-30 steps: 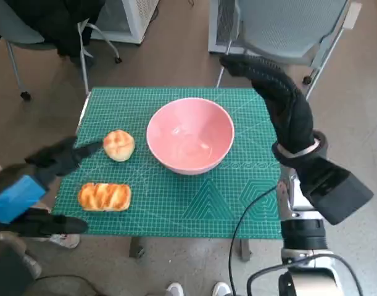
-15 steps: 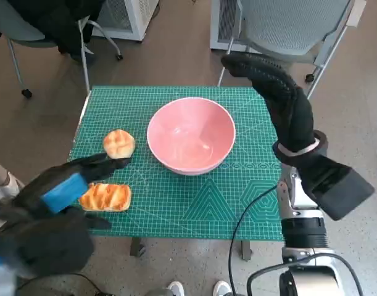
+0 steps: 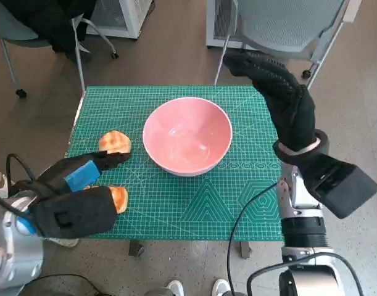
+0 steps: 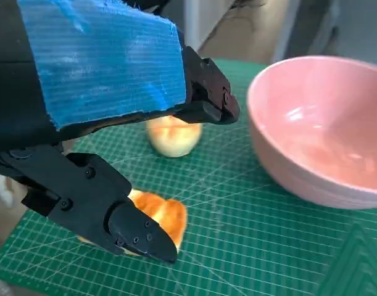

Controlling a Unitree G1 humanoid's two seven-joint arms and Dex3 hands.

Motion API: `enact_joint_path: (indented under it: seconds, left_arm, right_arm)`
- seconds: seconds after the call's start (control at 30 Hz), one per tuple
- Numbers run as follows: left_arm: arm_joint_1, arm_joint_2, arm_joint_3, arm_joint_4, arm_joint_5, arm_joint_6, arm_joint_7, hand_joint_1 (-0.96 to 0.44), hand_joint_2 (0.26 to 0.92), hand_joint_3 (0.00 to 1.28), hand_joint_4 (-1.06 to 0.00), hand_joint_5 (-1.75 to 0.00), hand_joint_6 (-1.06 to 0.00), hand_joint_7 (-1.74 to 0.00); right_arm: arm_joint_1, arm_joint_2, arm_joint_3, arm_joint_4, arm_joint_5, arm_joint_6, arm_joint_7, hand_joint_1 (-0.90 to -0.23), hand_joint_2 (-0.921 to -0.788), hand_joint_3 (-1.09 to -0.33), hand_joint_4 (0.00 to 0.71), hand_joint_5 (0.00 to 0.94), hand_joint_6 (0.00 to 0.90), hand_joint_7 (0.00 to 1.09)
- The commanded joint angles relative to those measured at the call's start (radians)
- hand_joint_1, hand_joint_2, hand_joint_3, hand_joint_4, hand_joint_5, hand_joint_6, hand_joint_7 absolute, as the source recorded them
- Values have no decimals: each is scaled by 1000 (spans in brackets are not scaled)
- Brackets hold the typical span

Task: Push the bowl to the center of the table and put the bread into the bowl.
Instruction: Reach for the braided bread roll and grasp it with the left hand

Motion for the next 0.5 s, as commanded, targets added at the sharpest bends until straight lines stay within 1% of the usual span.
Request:
enact_joint_path:
  seconds: [0.03, 0.27, 0.5]
  left_arm:
    - [-42, -14, -43, 56, 49, 9, -4, -196, 681, 4, -275, 0, -428, -1]
    - [-61, -21, -74, 90, 95, 37, -26, -225, 684, 4, -271, 0, -424, 0]
    - [-45, -13, -75, 60, 123, 74, -54, -234, 686, 3, -270, 0, -423, 0]
  right_arm:
    - [14, -7, -8, 8, 10, 5, 15, -705, -921, -782, 159, 0, 3, 503]
    - [17, -8, -11, 9, 22, 5, 26, -716, -921, -780, 159, 0, 4, 509]
    - [19, -7, -15, 1, 39, 16, 46, -716, -921, -774, 146, 0, -1, 487]
